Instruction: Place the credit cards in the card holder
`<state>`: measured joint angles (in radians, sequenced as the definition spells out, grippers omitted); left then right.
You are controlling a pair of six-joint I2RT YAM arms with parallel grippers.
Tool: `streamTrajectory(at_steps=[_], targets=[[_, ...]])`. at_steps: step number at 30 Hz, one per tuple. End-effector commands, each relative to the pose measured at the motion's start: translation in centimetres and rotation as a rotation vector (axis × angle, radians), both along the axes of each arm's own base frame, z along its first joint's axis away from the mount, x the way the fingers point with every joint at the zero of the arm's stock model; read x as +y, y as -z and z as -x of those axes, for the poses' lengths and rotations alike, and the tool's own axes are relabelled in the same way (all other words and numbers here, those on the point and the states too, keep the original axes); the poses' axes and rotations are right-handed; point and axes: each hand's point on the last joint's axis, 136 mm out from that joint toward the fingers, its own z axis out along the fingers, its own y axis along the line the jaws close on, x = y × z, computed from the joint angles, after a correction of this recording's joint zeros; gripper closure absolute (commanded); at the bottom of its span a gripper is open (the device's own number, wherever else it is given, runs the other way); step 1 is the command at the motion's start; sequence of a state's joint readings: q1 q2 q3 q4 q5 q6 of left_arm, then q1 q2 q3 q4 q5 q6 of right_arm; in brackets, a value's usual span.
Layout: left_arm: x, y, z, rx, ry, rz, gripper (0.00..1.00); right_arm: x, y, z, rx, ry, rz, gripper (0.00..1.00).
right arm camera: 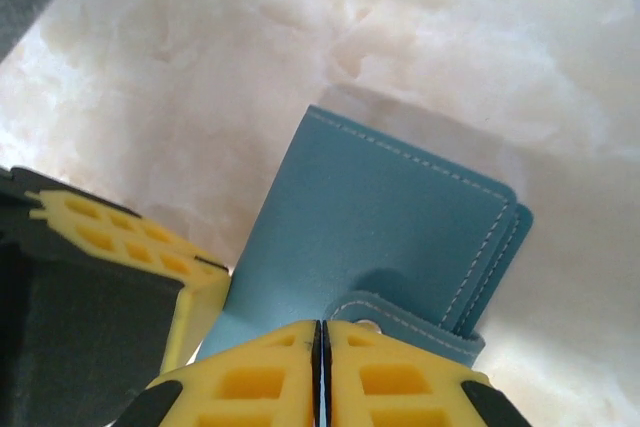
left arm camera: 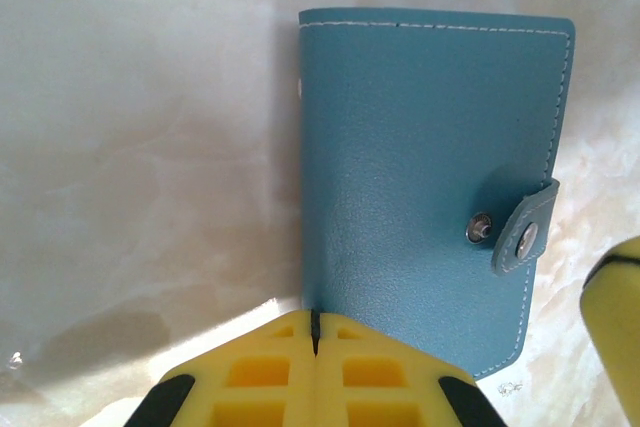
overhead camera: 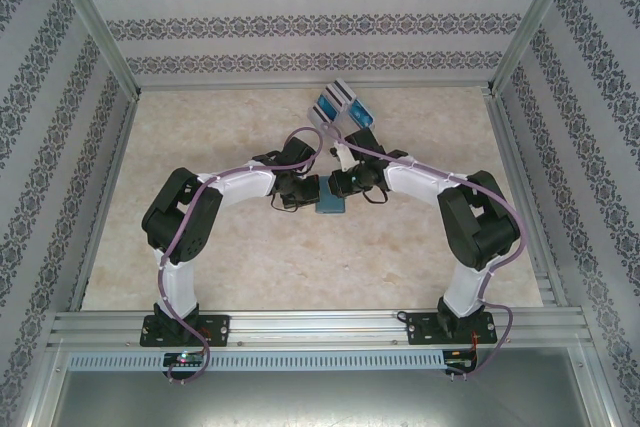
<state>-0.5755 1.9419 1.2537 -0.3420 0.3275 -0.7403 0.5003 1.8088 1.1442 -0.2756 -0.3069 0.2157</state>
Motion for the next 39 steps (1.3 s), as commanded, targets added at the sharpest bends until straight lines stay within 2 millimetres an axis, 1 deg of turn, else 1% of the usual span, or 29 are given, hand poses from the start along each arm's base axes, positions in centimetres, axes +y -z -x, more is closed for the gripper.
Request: streamTrajectory(at_steps=[1,6,11,14,19,21,24,29,32,39], targets=[[-0.8,0.3,0.3,0.011,0.032,-0.006,1.0,-0.5,1.1,0.0,0.002,-0.008,0.061,0.87],[-0.8,0.5,0.4,0.015,0.032,-0.004,1.0,0.0,1.8,0.4,0.017,-0.025,0.083,0.87],[-0.8,0.4,0.4,0.013,0.033,0.0,1.0,0.3,2.8,0.2,0.037,-0.025,0.086,0.87],[-0.9,0.4,0.4,0.013,0.034,0.002,1.0,0.7,2.9,-0.1,0.041,-0.026,0.075,0.87],[-0.9,0.4,0.4,0.014,0.035,0.004,1.0,1.0,2.6,-0.3,0.045,-0.026,0.05,0.87],[-1.0,0.4,0.4,0.015,0.036,0.005,1.0,1.2,2.9,-0.3,0.064,-0.03,0.043,0.86],[-1.0,0.3,0.3,0.013,0.037,0.005,1.0,1.0,3.5,-0.3,0.096,-0.019,0.023,0.87],[-0.9,0.2,0.3,0.012,0.037,0.0,1.0,0.2,4.5,-0.2,0.153,0.004,0.025,0.87],[-1.0,0.2,0.3,0.01,0.041,-0.001,1.0,-0.2,4.7,-0.2,0.206,0.021,0.016,0.87],[-1.0,0.2,0.1,0.008,0.04,0.0,1.0,-1.0,5.4,0.2,0.312,0.023,0.108,0.87]])
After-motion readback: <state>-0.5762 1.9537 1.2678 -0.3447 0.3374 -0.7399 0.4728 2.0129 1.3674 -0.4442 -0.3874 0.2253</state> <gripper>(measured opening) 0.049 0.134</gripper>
